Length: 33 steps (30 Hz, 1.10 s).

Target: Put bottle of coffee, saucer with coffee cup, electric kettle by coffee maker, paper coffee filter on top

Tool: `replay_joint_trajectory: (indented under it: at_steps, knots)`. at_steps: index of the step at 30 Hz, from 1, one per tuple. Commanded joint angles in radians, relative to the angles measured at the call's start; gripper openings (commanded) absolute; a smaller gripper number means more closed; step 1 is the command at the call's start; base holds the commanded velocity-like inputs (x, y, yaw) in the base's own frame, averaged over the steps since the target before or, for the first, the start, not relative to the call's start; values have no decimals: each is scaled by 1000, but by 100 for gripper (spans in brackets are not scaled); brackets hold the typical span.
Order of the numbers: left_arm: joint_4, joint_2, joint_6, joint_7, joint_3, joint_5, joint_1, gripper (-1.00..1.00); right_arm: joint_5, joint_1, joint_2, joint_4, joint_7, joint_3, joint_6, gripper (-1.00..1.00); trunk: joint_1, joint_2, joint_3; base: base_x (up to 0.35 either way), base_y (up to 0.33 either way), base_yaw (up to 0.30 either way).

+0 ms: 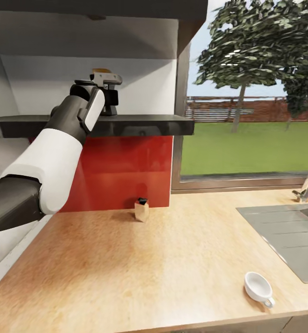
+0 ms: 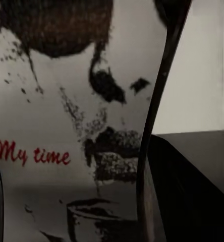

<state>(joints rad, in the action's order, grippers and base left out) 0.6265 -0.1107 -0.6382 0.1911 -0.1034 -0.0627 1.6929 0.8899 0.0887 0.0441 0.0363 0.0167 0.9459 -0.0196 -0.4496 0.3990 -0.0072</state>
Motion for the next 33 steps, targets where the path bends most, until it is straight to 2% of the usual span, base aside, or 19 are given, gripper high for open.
replay_joint_trajectory:
  at_steps: [1, 23, 33]
  knots:
    - [2, 0, -4, 7, -4, -4, 1, -100, 11, 0, 0, 0, 2, 8, -2, 100, 0, 1, -1, 0, -188, -264]
    - [4, -6, -5, 8, -4, -12, 1, -100, 11, 0, 0, 0, 2, 10, -2, 100, 0, 1, 7, 3, -17, -284]
    - [4, -6, -8, 8, -3, -14, 1, -100, 11, 0, 0, 0, 2, 10, -3, 100, 0, 1, 12, 252, -132, -292]
